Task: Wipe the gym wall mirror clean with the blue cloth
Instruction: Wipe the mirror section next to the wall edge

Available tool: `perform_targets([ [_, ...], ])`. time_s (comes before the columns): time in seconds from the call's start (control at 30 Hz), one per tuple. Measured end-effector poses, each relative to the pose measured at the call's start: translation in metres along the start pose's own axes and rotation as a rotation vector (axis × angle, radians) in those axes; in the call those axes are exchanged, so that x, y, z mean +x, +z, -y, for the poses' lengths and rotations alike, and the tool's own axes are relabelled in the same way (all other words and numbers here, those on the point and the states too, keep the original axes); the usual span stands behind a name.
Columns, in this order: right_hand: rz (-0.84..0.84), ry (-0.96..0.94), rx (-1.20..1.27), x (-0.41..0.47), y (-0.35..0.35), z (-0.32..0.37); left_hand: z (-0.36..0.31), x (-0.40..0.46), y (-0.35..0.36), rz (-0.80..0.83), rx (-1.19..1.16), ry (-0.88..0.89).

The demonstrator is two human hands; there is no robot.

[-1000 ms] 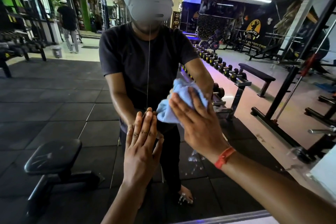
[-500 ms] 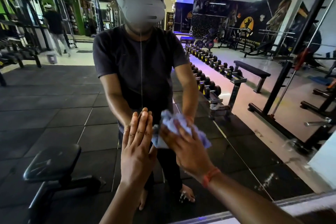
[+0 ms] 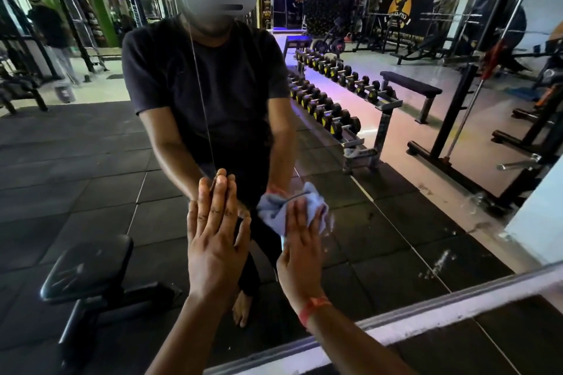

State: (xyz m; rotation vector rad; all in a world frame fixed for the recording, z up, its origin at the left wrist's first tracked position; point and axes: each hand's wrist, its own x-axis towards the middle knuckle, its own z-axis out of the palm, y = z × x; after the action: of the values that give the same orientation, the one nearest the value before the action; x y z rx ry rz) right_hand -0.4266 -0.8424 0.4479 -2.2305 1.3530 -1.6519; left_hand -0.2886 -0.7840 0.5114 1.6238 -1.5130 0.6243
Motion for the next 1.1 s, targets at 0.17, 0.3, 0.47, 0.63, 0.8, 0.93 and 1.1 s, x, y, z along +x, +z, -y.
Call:
perform_targets([
  [0.17, -0.136, 0.186, 0.010, 0.032, -0.047, -0.080, -0.001, -0.002, 0.002, -0.015, 0.014, -0.006],
  [0.3, -0.396, 0.764, 0.214, 0.067, -0.046, -0.063, -0.008, -0.003, 0.005, -0.020, 0.011, -0.040],
  [0.47, -0.035, 0.453, 0.188, -0.019, 0.012, 0.017, -0.014, -0.005, 0.008, -0.027, -0.030, -0.080],
  [0.63, -0.098, 0.624, 0.268, 0.006, -0.022, -0.026, -0.012, -0.006, 0.007, -0.036, -0.024, -0.058],
  [0.8, -0.361, 0.863, 0.293, 0.040, -0.014, -0.046, -0.008, -0.008, 0.007, -0.019, -0.014, -0.051],
  [0.93, -0.020, 0.696, 0.394, -0.015, 0.009, 0.060, -0.002, -0.009, 0.008, -0.015, -0.015, 0.002],
  [1.1, -0.050, 0.582, 0.277, -0.009, -0.005, -0.005, 0.006, -0.011, -0.001, 0.036, -0.013, 0.013],
])
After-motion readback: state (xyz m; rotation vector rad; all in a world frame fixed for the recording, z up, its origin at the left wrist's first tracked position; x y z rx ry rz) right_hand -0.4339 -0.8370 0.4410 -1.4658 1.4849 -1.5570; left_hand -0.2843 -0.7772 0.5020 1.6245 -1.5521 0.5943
